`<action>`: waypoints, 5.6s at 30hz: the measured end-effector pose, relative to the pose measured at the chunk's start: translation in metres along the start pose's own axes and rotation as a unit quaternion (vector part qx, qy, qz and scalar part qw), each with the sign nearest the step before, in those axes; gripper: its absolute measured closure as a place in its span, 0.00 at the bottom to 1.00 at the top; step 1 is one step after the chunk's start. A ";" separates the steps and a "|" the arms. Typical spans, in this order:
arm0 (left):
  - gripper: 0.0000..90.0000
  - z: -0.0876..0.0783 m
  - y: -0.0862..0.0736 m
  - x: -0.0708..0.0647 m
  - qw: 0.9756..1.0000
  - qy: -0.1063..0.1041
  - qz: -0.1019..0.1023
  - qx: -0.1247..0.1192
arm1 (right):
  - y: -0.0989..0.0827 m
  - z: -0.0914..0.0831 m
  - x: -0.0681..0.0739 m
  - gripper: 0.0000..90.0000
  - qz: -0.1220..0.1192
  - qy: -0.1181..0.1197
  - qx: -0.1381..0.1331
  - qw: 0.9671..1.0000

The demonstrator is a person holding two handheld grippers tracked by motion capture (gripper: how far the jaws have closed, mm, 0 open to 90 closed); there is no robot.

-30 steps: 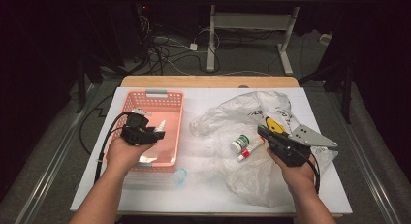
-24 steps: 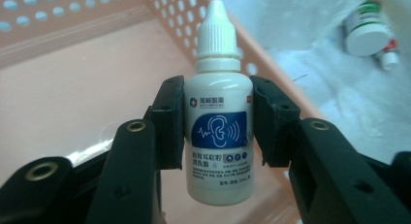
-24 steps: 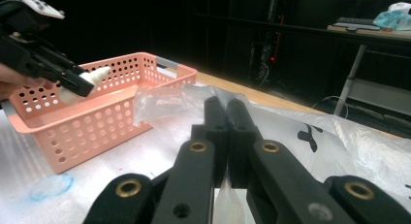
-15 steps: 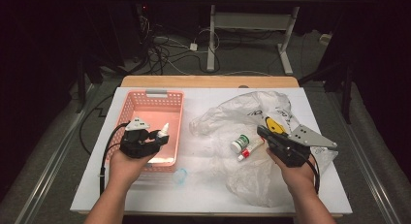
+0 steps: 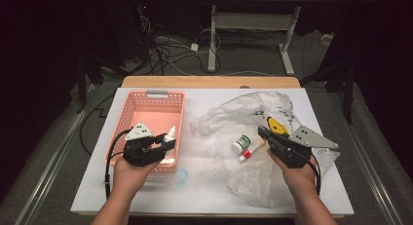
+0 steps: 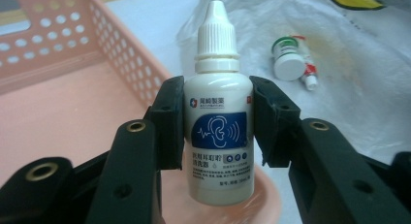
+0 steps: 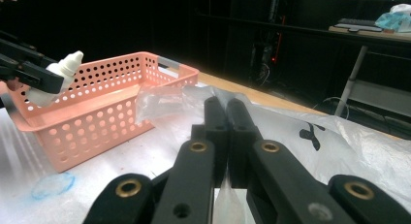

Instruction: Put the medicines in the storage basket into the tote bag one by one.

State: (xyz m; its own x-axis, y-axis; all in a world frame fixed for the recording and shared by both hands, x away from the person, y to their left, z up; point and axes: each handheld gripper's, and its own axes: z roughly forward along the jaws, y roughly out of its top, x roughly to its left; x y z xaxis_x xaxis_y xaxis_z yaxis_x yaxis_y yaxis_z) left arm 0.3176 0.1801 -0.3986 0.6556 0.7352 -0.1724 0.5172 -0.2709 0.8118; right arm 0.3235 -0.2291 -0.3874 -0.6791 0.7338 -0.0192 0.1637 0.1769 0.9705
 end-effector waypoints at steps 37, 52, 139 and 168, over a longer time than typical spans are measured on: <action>0.64 0.109 0.020 -0.091 0.994 -0.067 0.084 0.024 | -0.004 -0.016 0.002 1.00 0.005 0.000 -0.001 1.000; 0.64 0.173 0.024 -0.119 0.993 -0.081 0.080 0.022 | -0.002 -0.013 0.005 1.00 0.007 0.007 -0.008 1.000; 0.88 0.145 -0.033 -0.089 0.989 -0.053 0.076 0.111 | -0.013 -0.008 -0.001 1.00 0.005 -0.013 0.020 1.000; 0.98 0.111 -0.037 -0.089 0.994 -0.043 0.097 -0.014 | -0.010 -0.012 -0.005 1.00 0.010 -0.019 0.005 1.000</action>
State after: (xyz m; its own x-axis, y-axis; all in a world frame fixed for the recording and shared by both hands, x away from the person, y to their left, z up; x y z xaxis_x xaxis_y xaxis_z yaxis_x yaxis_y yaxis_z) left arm 0.3016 0.0560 -0.4748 0.7871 0.6142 -0.0573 0.3619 -0.3845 0.8492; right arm 0.3167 -0.2419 -0.3938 -0.6479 0.7617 -0.0085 0.1852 0.1684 0.9682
